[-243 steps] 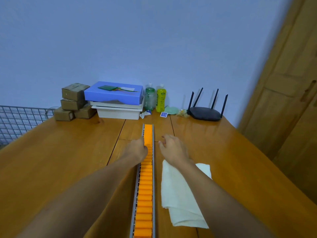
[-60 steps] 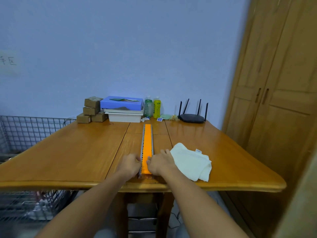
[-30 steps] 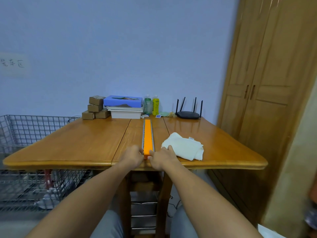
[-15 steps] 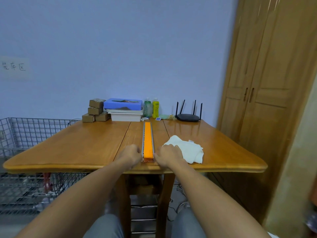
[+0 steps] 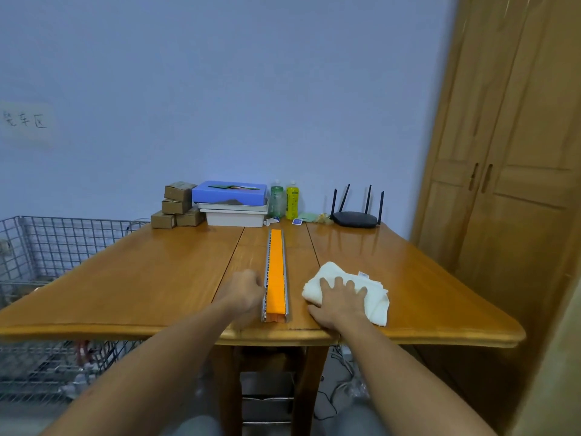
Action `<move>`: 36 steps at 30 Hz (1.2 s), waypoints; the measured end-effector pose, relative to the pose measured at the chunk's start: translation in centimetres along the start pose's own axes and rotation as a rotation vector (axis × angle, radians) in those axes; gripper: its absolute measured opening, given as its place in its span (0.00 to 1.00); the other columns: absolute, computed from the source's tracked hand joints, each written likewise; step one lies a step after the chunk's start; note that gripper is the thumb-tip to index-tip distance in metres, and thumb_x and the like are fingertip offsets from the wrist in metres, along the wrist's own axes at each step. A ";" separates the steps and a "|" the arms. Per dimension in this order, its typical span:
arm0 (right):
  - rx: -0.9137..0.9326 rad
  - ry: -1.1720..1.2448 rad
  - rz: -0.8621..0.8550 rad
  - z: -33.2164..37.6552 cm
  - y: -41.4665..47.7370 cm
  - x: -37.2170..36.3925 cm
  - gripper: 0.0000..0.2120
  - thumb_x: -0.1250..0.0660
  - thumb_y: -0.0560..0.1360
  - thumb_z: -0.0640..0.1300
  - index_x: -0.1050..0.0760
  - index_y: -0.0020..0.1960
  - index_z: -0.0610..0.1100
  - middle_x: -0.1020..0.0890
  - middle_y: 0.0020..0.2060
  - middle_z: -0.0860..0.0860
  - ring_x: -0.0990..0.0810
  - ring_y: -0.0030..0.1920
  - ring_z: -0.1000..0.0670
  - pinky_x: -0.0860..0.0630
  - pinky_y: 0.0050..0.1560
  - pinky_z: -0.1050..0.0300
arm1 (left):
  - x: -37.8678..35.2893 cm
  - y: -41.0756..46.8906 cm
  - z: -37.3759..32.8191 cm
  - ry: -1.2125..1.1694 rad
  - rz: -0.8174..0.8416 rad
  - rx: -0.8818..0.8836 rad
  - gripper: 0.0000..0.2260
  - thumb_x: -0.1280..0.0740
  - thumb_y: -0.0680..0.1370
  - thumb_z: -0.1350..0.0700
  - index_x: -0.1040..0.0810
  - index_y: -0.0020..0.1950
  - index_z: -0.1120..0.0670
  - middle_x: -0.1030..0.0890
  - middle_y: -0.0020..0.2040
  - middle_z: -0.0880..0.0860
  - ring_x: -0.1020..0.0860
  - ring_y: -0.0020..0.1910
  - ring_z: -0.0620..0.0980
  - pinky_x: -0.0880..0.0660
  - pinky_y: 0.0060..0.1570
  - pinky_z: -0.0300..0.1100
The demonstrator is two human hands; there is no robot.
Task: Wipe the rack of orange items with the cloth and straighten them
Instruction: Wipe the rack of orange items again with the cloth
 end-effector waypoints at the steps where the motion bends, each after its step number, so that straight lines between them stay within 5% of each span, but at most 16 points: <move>1: -0.003 0.011 0.011 -0.1 0.5 -0.5 0.35 0.45 0.76 0.69 0.44 0.77 0.55 0.36 0.73 0.45 0.37 0.70 0.39 0.43 0.68 0.33 | 0.0 0.5 0.1 -0.004 0.003 0.001 0.05 0.35 0.81 0.58 0.21 0.55 0.52 0.20 0.48 0.51 0.19 0.45 0.49 0.17 0.50 0.49; 7: 0.073 -0.034 -0.159 -0.3 3.3 -0.5 0.22 0.45 0.82 0.56 0.39 0.75 0.54 0.26 0.64 0.46 0.26 0.60 0.45 0.29 0.55 0.49 | 0.1 3.6 0.9 -0.015 -0.005 -0.006 0.04 0.36 0.82 0.59 0.22 0.53 0.52 0.20 0.46 0.51 0.20 0.44 0.49 0.19 0.42 0.45; 12: 0.038 0.154 -0.194 -0.8 7.4 0.0 0.09 0.41 0.79 0.52 0.29 0.59 0.55 0.21 0.53 0.49 0.24 0.41 0.48 0.32 0.33 0.56 | -0.9 6.2 2.1 -0.017 0.025 0.010 0.04 0.36 0.82 0.60 0.24 0.50 0.51 0.20 0.45 0.52 0.21 0.41 0.47 0.28 0.35 0.38; 18: 0.000 0.165 -0.224 -0.7 10.8 0.9 0.19 0.45 0.82 0.58 0.33 0.67 0.47 0.18 0.51 0.47 0.18 0.46 0.45 0.29 0.38 0.54 | -1.5 10.1 2.5 -0.052 0.035 0.029 0.05 0.37 0.82 0.59 0.22 0.54 0.54 0.20 0.44 0.53 0.19 0.41 0.50 0.25 0.36 0.40; 23: -0.014 0.231 -0.224 -0.6 14.0 2.3 0.17 0.52 0.82 0.60 0.37 0.56 0.47 0.19 0.43 0.45 0.24 0.37 0.45 0.32 0.38 0.51 | -1.3 14.1 2.7 -0.033 0.024 0.044 0.07 0.38 0.83 0.59 0.22 0.56 0.54 0.20 0.45 0.52 0.20 0.42 0.50 0.23 0.36 0.40; 27: 0.001 0.223 -0.229 -0.7 17.3 2.7 0.15 0.53 0.83 0.53 0.36 0.62 0.46 0.21 0.39 0.46 0.25 0.36 0.44 0.32 0.37 0.51 | -1.4 17.1 2.7 -0.027 0.024 0.051 0.05 0.38 0.83 0.59 0.23 0.52 0.52 0.20 0.45 0.53 0.19 0.41 0.51 0.19 0.40 0.46; 36: -0.020 0.235 -0.272 -1.7 24.3 4.3 0.15 0.49 0.84 0.51 0.34 0.68 0.49 0.17 0.47 0.44 0.19 0.45 0.39 0.32 0.39 0.50 | -2.7 23.3 2.6 -0.012 0.026 0.074 0.06 0.37 0.82 0.59 0.20 0.54 0.54 0.19 0.43 0.52 0.18 0.41 0.51 0.16 0.45 0.50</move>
Point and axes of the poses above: each hand's wrist, its own y-axis towards the middle knuckle, its own x-axis out of the back of the hand, z = x × y, the point moved 6 cm from there along y, towards the middle knuckle
